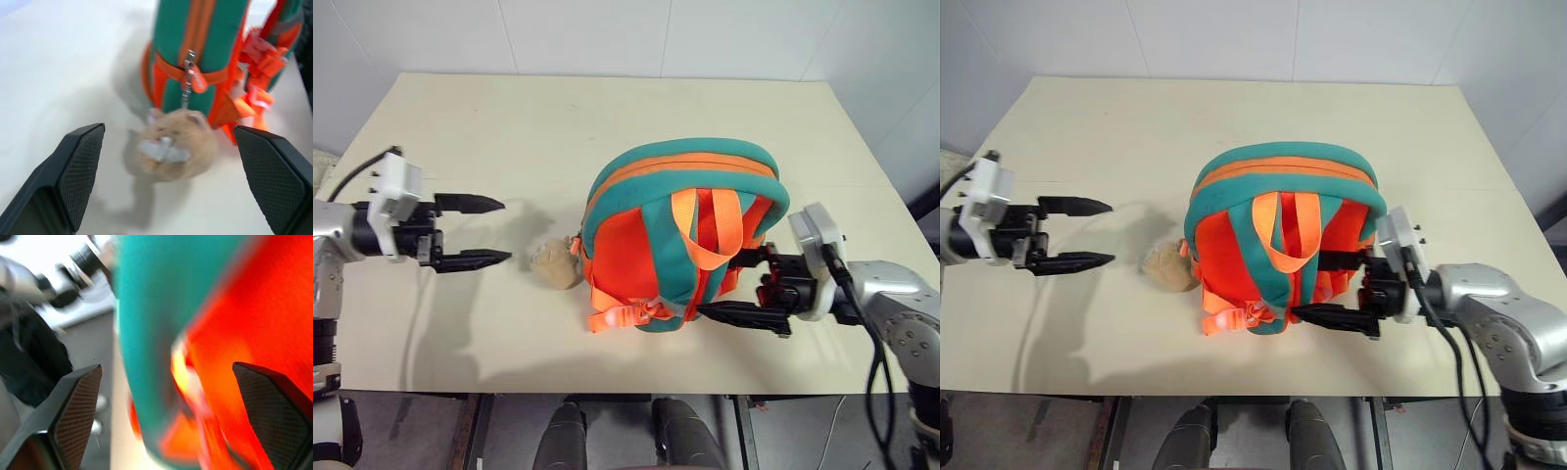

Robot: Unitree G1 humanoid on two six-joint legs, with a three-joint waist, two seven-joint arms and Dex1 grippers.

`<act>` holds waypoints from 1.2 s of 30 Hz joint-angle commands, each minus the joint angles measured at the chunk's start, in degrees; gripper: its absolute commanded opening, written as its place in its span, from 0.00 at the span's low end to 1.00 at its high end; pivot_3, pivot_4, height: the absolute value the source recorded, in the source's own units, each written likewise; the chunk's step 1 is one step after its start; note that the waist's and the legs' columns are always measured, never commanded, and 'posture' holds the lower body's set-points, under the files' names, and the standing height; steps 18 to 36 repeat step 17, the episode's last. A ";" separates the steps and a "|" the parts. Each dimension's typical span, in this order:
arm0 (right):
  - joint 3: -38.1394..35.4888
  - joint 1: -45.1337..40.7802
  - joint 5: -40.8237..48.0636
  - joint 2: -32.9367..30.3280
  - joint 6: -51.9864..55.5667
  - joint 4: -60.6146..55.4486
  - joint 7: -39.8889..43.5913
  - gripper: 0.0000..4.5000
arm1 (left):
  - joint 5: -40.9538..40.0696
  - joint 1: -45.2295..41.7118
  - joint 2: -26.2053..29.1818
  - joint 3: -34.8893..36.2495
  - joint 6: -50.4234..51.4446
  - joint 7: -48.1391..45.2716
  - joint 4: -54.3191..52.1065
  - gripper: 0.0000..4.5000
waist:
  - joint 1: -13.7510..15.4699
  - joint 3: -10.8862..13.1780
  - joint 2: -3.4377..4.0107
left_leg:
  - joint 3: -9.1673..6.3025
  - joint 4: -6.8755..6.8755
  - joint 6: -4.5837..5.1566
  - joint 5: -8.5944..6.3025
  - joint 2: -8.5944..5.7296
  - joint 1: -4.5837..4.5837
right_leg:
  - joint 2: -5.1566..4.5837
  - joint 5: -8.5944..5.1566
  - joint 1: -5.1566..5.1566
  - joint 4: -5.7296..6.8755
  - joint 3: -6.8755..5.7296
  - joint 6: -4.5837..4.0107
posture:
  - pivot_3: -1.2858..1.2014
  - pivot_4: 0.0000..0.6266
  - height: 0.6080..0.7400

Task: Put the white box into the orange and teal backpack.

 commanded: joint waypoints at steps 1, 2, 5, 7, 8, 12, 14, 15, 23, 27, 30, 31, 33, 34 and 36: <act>-6.18 2.19 -3.57 -3.88 -4.28 2.56 2.89 0.99 | -2.34 1.01 -0.21 4.17 -2.88 -1.86 2.04 1.00 | 0.15 0.00 0.00 | -0.01 0.00 0.00 0.00 0.01 0.01 | 0.01 0.00 0.00 0.01 -0.01 0.00 | 0.52 0.24 1.00; -7.36 2.73 -4.94 -4.91 -5.60 4.25 3.63 0.99 | -1.92 0.98 -0.18 4.37 -3.85 -2.06 3.11 1.00 | 0.18 0.00 0.00 | -0.01 0.01 0.00 0.00 0.01 0.01 | 0.01 0.00 0.00 0.02 -0.01 0.00 | 0.52 0.24 1.00; -10.86 4.30 -8.95 -7.85 -9.61 9.79 6.11 0.99 | -1.43 0.72 0.00 5.16 -6.12 -2.75 6.61 1.00 | 0.12 0.00 0.00 | 0.02 0.09 0.00 0.00 0.00 0.04 | 0.01 0.01 0.03 0.02 0.01 0.01 | 0.52 0.24 1.00; -13.66 5.34 -10.51 -9.39 -11.44 13.06 7.34 0.99 | -1.45 1.17 0.51 5.84 -7.34 -4.35 9.07 1.00 | 0.15 0.00 0.00 | 0.04 0.09 0.01 0.00 0.00 0.07 | 0.00 0.01 0.06 0.02 0.02 0.01 | 0.52 0.24 1.00; -14.56 5.53 -10.84 -9.78 -12.14 14.32 7.80 0.99 | -1.35 1.33 0.71 5.87 -7.80 -5.08 9.88 1.00 | 0.15 0.00 0.00 | 0.04 0.09 0.01 0.01 0.00 0.07 | 0.00 0.01 0.06 0.01 0.02 0.00 | 0.52 0.24 1.00; -17.70 2.63 -12.76 -8.62 -16.61 22.71 6.27 0.99 | -0.91 0.94 -1.26 6.51 -13.06 -4.62 11.52 1.00 | 0.01 0.00 0.00 | 0.04 0.09 0.01 0.01 0.00 0.07 | 0.00 0.01 0.08 0.01 0.02 0.01 | 0.52 0.24 1.00; -17.41 1.34 -12.72 -8.09 -17.35 23.87 6.27 0.99 | -2.93 1.09 -2.13 7.07 -12.06 -4.93 9.96 1.00 | -0.13 0.00 0.00 | 0.04 0.10 0.01 0.01 0.00 0.08 | 0.00 0.02 0.08 0.03 0.02 0.02 | 0.52 0.24 1.00; -16.90 0.89 -12.73 -7.91 -17.57 24.06 6.56 0.99 | -3.20 1.23 -2.30 7.16 -11.83 -5.04 9.64 1.00 | -0.19 -0.01 0.01 | 0.04 0.10 0.01 0.01 0.00 0.09 | 0.00 0.02 0.08 0.04 0.02 0.02 | 0.52 0.24 1.00; -16.39 0.76 -12.79 -7.72 -17.47 23.81 6.60 0.99 | -3.73 2.15 -2.35 7.80 -11.47 -5.22 8.65 1.00 | -0.28 -0.01 0.01 | 0.03 0.09 0.01 0.01 0.01 0.10 | 0.02 0.02 0.08 0.07 0.02 0.02 | 0.52 0.24 1.00; -16.39 0.76 -12.79 -7.72 -17.47 23.81 6.60 0.99 | -3.73 2.15 -2.35 7.80 -11.47 -5.22 8.65 1.00 | -0.28 -0.01 0.01 | 0.03 0.09 0.01 0.01 0.01 0.10 | 0.02 0.02 0.08 0.07 0.02 0.02 | 0.52 0.24 1.00; -16.39 0.76 -12.79 -7.72 -17.47 23.81 6.60 0.99 | -3.73 2.15 -2.35 7.80 -11.47 -5.22 8.65 1.00 | -0.28 -0.01 0.01 | 0.03 0.09 0.01 0.01 0.01 0.10 | 0.02 0.02 0.08 0.07 0.02 0.02 | 0.52 0.24 1.00; -16.39 0.76 -12.79 -7.72 -17.47 23.81 6.60 0.99 | -3.73 2.15 -2.35 7.80 -11.47 -5.22 8.65 1.00 | -0.28 -0.01 0.01 | 0.03 0.09 0.01 0.01 0.01 0.10 | 0.02 0.02 0.08 0.07 0.02 0.02 | 0.52 0.24 1.00; -16.39 0.76 -12.79 -7.72 -17.47 23.81 6.60 0.99 | -3.73 2.15 -2.35 7.80 -11.47 -5.22 8.65 1.00 | -0.28 -0.01 0.01 | 0.03 0.09 0.01 0.01 0.01 0.10 | 0.02 0.02 0.08 0.07 0.02 0.02 | 0.52 0.24 1.00; -16.39 0.76 -12.79 -7.72 -17.47 23.81 6.60 0.99 | -3.73 2.15 -2.35 7.80 -11.47 -5.22 8.65 1.00 | -0.28 -0.01 0.01 | 0.03 0.09 0.01 0.01 0.01 0.10 | 0.02 0.02 0.08 0.07 0.02 0.02 | 0.52 0.24 1.00; -16.39 0.76 -12.79 -7.72 -17.47 23.81 6.60 0.99 | -3.73 2.15 -2.35 7.80 -11.47 -5.22 8.65 1.00 | -0.28 -0.01 0.01 | 0.03 0.09 0.01 0.01 0.01 0.10 | 0.02 0.02 0.08 0.07 0.02 0.02 | 0.52 0.24 1.00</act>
